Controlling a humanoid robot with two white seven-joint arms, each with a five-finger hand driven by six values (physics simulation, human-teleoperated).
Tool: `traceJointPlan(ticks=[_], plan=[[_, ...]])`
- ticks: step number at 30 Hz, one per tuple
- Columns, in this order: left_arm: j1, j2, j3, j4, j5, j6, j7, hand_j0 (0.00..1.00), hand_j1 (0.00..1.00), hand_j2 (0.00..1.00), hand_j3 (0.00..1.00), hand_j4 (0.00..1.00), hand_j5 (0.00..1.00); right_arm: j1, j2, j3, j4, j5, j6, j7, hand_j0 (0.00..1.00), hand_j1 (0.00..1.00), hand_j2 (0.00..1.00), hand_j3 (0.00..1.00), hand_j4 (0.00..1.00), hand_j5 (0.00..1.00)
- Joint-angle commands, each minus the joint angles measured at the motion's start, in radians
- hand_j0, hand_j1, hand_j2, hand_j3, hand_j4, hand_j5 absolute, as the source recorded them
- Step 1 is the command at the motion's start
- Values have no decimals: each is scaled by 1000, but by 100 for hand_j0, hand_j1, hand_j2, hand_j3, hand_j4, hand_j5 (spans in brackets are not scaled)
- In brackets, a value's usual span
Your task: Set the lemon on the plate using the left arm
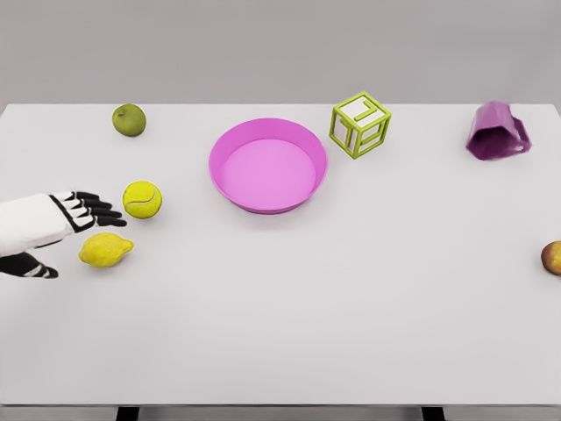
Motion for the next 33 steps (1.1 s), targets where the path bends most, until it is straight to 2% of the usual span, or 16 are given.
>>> traceJointPlan(ticks=[1, 6, 8, 18, 23, 27, 33], plan=[[0, 4, -18, 0, 6, 3, 0, 100, 100, 100, 100, 100, 100, 0, 0, 0, 1, 0, 0, 0, 100, 100, 100, 100, 100, 100], [-2, 4, -19, 0, -9, 3, 0, 100, 100, 100, 100, 100, 100, 0, 0, 0, 1, 0, 0, 0, 100, 100, 100, 100, 100, 100], [-3, -2, -19, 1, -59, 3, 0, 100, 100, 100, 100, 100, 100, 0, 0, 0, 1, 0, 0, 0, 100, 100, 100, 100, 100, 100], [-17, -16, -18, 1, -169, 3, 0, 98, 98, 98, 98, 98, 98, 0, 0, 0, 1, 0, 0, 0, 100, 100, 100, 100, 100, 100], [-18, -44, -19, 1, -177, 3, 0, 98, 98, 98, 98, 98, 98, 0, 0, 0, -1, 0, 0, 0, 100, 100, 100, 100, 100, 100], [-31, -90, -19, 1, -238, 3, 0, 98, 98, 98, 98, 98, 98, 0, 0, 0, 1, -1, 0, 0, 100, 100, 100, 100, 100, 100], [-31, -95, -44, 4, -246, 3, 0, 98, 98, 98, 98, 98, 98, 0, 0, 0, 1, 0, 0, 0, 100, 100, 100, 100, 100, 100]])
